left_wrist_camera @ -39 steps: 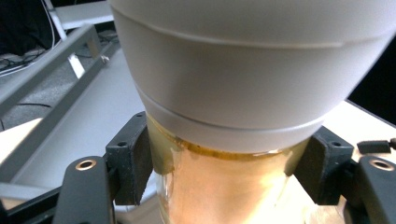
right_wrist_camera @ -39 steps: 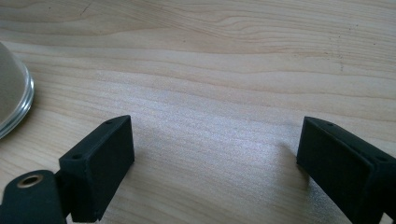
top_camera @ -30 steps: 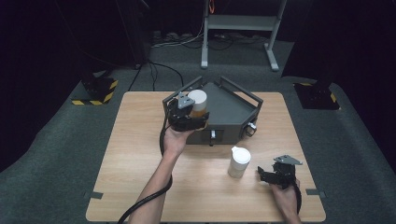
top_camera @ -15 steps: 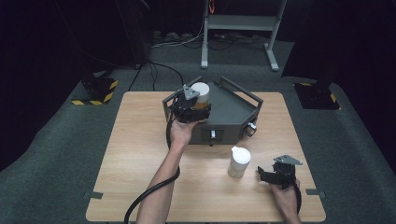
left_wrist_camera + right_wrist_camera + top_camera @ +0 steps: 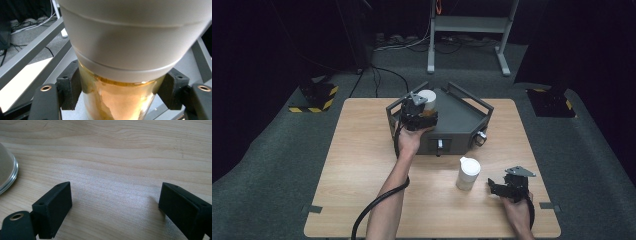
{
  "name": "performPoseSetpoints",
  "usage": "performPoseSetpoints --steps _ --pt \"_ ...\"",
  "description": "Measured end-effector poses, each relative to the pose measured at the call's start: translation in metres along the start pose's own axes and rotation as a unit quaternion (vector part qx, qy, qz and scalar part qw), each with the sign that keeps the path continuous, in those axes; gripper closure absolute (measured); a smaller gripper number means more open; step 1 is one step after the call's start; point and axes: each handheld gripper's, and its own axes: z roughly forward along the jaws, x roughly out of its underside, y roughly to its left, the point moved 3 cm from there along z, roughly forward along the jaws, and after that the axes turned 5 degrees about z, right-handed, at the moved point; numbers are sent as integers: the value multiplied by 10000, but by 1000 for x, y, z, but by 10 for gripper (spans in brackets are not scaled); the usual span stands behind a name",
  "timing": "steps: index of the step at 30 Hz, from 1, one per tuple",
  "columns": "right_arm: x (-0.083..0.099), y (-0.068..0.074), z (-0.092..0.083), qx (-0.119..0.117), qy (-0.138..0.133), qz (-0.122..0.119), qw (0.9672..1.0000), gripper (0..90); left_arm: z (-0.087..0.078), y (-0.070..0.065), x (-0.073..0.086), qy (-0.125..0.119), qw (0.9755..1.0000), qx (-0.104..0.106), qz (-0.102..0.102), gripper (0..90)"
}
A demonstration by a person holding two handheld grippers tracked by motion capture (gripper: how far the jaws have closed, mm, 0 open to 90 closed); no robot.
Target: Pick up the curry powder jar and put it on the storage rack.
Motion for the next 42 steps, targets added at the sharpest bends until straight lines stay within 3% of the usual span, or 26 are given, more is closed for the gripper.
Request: performPoseSetpoints --steps 7,15,28,31,35,42 --pt "0 0 0 -1 -1 1 10000 112 3 9 5 17 9999 27 -167 304" --pt "0 0 0 0 1 0 10000 112 3 4 4 45 10000 -35 -16 303" --pt "0 0 0 0 0 -1 10000 112 3 3 4 48 10000 -51 -40 300" --pt "0 0 0 0 -2 -4 10000 112 2 4 6 8 9999 -28 -128 294" --pt "0 0 0 0 -9 -18 10000 113 -3 5 10 -112 9996 17 -267 195" --pt "0 0 0 0 -9 -22 10000 113 -21 3 13 -27 9995 -50 -313 99"
